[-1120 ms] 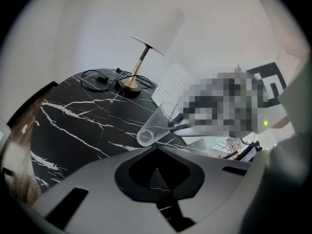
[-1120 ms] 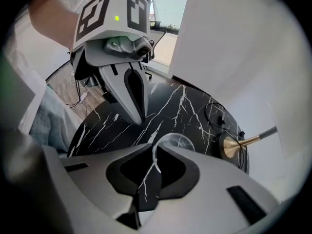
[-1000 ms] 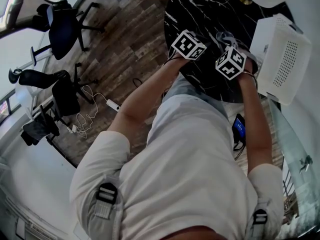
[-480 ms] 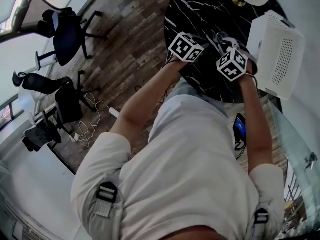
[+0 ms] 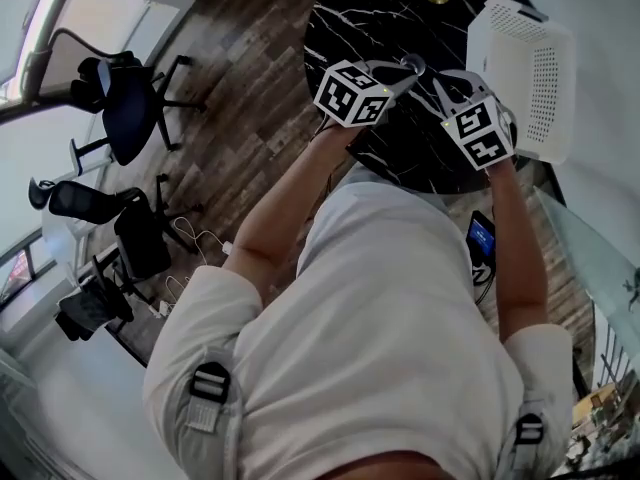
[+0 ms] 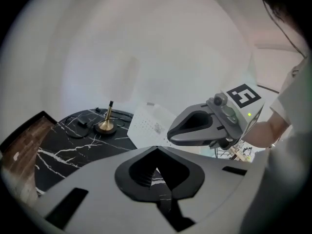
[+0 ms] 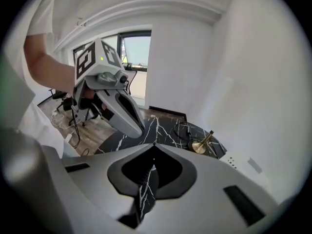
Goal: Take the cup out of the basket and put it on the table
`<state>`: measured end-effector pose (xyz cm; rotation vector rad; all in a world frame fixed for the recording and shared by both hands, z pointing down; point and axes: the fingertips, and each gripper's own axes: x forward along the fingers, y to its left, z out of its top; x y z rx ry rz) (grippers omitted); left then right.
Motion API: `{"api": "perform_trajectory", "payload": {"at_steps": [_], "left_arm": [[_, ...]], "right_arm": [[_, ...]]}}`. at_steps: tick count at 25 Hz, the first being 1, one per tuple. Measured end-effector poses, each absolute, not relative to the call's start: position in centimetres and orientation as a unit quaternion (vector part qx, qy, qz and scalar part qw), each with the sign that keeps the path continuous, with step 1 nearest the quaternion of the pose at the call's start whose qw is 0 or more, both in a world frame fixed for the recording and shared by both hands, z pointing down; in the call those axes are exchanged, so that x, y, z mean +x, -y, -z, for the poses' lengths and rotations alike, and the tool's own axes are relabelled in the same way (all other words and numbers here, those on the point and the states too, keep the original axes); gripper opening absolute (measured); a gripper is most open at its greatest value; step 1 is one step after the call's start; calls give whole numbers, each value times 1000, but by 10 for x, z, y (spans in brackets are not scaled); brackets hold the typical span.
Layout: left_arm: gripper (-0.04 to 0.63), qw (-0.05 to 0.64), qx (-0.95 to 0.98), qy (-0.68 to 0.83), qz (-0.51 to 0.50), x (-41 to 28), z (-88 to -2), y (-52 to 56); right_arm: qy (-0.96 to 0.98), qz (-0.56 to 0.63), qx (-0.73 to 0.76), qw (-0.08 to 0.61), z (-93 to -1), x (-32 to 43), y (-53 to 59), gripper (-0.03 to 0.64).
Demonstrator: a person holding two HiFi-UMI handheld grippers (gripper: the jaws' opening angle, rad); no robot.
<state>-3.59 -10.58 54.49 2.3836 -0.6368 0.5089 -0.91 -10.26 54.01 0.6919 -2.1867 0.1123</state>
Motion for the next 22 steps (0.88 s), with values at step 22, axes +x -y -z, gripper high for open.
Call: {"api": "perform_trajectory", "payload": {"at_steps": [22], "left_arm": [[5, 187, 960, 208, 22, 38, -316, 38]], "right_arm": [[897, -59, 433, 70, -322, 66, 46, 6]]}}
